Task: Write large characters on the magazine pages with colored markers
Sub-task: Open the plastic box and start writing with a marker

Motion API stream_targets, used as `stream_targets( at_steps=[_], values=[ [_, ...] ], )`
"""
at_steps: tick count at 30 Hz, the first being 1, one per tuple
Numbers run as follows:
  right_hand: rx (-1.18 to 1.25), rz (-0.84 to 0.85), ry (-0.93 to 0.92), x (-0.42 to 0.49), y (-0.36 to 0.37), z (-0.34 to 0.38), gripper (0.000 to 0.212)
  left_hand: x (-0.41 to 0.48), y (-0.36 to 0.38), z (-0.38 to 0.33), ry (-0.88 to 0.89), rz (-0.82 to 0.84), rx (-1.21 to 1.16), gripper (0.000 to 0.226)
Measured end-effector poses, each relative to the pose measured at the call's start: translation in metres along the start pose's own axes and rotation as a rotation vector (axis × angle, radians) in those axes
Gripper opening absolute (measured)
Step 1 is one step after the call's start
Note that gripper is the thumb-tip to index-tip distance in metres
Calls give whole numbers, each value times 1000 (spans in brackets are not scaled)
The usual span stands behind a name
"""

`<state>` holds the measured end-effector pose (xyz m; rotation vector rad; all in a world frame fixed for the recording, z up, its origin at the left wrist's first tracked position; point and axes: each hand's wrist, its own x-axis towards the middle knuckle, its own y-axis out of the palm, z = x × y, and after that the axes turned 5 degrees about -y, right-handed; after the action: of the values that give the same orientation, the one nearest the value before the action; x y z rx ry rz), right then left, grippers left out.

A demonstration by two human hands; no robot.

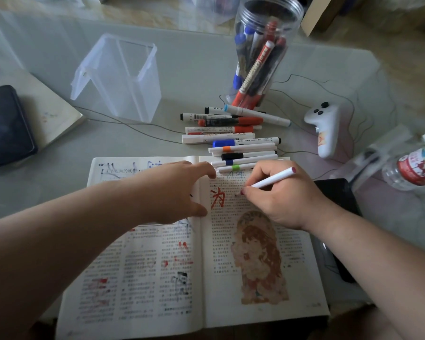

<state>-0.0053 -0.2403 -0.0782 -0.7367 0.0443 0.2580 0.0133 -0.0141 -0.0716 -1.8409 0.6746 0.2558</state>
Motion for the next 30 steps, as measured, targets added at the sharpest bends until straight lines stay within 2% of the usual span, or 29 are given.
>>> stream_targets(
  at_steps=[6, 11, 14, 18, 23, 30],
  values=[
    [-31, 98, 19, 2, -4, 4, 15, 0, 0, 0, -3, 11, -24, 65],
    [78, 25, 47, 4, -8, 0, 15, 0, 1, 1, 3, 7, -24, 65],
    [-1, 59, 29, 3, -7, 2, 15, 0, 0, 1, 9, 4, -28, 64],
    [-70, -8, 65, 5, -6, 3, 13, 0, 1, 1, 10, 1, -24, 63],
    [58, -15, 84, 5, -10, 0, 16, 0, 1, 1, 11, -6, -17, 63],
    [-1, -22, 47, 3, -6, 0, 14, -1, 1, 0, 2, -9, -11, 64]
  ],
)
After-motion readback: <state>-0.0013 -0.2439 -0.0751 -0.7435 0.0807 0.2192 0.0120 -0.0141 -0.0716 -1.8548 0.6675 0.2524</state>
